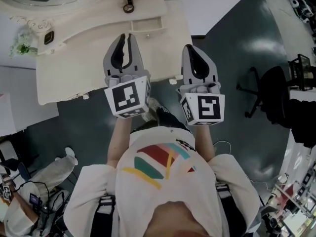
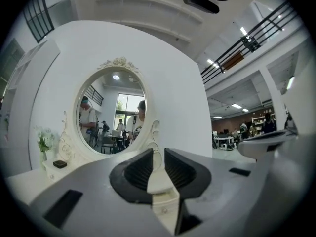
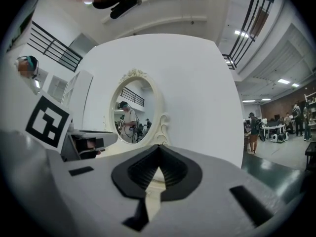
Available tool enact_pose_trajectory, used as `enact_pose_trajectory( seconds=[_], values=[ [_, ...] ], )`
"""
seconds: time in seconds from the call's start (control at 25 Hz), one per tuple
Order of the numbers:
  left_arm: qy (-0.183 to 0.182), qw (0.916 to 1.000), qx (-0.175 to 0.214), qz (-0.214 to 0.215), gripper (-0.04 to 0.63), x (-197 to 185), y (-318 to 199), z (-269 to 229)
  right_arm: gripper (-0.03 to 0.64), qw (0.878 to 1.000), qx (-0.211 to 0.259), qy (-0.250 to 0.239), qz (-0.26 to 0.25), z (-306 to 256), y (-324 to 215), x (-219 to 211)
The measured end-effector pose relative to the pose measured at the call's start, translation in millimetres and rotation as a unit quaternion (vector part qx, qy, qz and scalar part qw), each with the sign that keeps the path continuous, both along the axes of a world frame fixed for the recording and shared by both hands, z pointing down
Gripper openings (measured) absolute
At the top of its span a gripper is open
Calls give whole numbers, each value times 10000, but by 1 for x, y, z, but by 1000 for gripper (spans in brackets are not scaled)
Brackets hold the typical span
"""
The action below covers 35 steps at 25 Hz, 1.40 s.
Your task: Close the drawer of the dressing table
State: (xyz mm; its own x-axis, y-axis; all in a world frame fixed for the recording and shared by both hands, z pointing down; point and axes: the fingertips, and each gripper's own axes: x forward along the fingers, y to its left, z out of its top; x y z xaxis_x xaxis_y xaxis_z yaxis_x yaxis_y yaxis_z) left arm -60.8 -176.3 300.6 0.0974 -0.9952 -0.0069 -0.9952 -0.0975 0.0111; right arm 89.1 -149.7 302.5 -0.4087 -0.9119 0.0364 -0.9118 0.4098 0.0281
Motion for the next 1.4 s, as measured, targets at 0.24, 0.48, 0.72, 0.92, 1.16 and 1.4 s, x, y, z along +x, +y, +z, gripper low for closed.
enact_pose_trajectory(
  seconds=[0.24, 0.48, 0.72, 0.92, 1.16, 1.4],
  values=[
    [69, 9982, -577, 140, 110, 10, -32, 51, 0, 9998, -190, -74, 65, 15, -5, 6],
    [-273, 9962, -799, 220, 206, 22, -57, 105, 0, 9991, -390, -145, 117, 34, -8, 12],
    [-403, 9920, -1166, 252, 217, 82, -48, 135, 0, 9977, -618, -225, 173, 38, 12, 61],
    [-276, 9877, -1522, 250, 218, 59, -78, 189, 0, 9965, -793, -181, 175, 70, -8, 30],
    [-221, 9820, -1863, 195, 218, 43, -100, 238, 0, 9946, -1010, -174, 164, 92, -25, 12],
    [-367, 9734, -2260, 52, 216, 40, -110, 271, 0, 9930, -1157, -181, 163, 107, -33, 13]
  ],
)
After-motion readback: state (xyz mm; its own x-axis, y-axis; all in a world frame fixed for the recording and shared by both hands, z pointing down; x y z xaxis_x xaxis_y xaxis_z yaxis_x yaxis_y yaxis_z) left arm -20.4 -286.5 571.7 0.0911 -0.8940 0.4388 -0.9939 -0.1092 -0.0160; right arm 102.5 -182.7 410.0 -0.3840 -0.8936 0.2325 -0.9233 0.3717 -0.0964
